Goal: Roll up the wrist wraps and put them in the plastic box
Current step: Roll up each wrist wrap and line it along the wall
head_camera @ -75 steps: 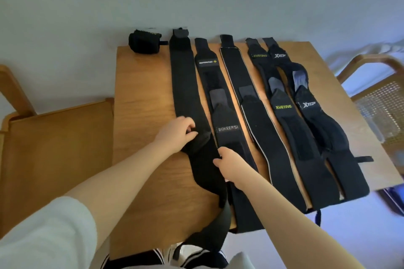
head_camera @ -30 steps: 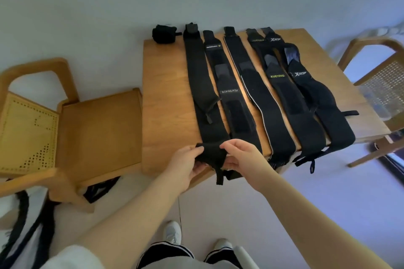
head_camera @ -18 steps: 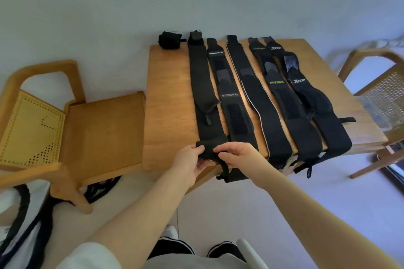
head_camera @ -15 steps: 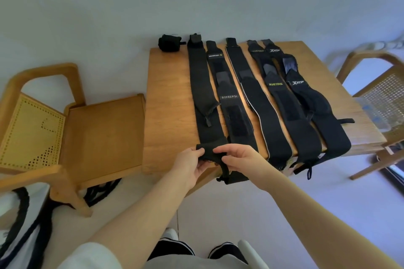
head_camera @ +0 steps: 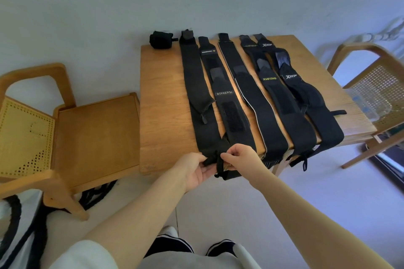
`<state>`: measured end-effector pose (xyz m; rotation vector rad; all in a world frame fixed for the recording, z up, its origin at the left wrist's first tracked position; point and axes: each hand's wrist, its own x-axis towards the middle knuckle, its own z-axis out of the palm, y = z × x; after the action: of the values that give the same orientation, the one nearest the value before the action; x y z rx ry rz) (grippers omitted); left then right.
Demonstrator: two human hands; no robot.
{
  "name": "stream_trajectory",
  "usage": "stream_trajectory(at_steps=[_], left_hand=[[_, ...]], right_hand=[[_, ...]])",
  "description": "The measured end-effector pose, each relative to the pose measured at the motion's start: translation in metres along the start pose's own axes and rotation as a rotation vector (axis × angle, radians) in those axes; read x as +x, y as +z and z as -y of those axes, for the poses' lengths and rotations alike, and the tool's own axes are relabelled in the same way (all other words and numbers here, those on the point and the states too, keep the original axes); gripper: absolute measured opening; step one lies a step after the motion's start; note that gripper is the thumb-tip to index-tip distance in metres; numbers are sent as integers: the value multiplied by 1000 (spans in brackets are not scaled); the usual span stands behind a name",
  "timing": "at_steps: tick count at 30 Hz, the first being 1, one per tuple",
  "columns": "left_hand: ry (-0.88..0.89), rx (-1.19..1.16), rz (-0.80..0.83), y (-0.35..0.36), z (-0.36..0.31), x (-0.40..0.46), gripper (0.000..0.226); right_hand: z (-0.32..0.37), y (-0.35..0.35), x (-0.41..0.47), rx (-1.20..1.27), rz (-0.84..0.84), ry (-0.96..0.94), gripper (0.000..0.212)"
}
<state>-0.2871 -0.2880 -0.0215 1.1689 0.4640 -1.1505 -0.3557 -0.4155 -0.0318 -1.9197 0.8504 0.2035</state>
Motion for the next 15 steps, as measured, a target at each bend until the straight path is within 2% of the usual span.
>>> stream_trajectory(at_steps=[5,9,11,13,15], left_hand=[[-63,134,27,-2,1,10,39],[-56,225,-93,-6,5,21,22],[-69,245,-126,-8,4,27,11],[-109,250,-124,-11,1,29,6],[-162,237,-109,-14,-3,31,7]], right_hand=[[4,4,2,41,-54,77,9],[4,13,2,-2,-18,49,10],[0,18,3,-191,-72,-52,5],[-8,18,5,-445,-153,-270,9],[-12,14,4,-595,-93,-468,20]])
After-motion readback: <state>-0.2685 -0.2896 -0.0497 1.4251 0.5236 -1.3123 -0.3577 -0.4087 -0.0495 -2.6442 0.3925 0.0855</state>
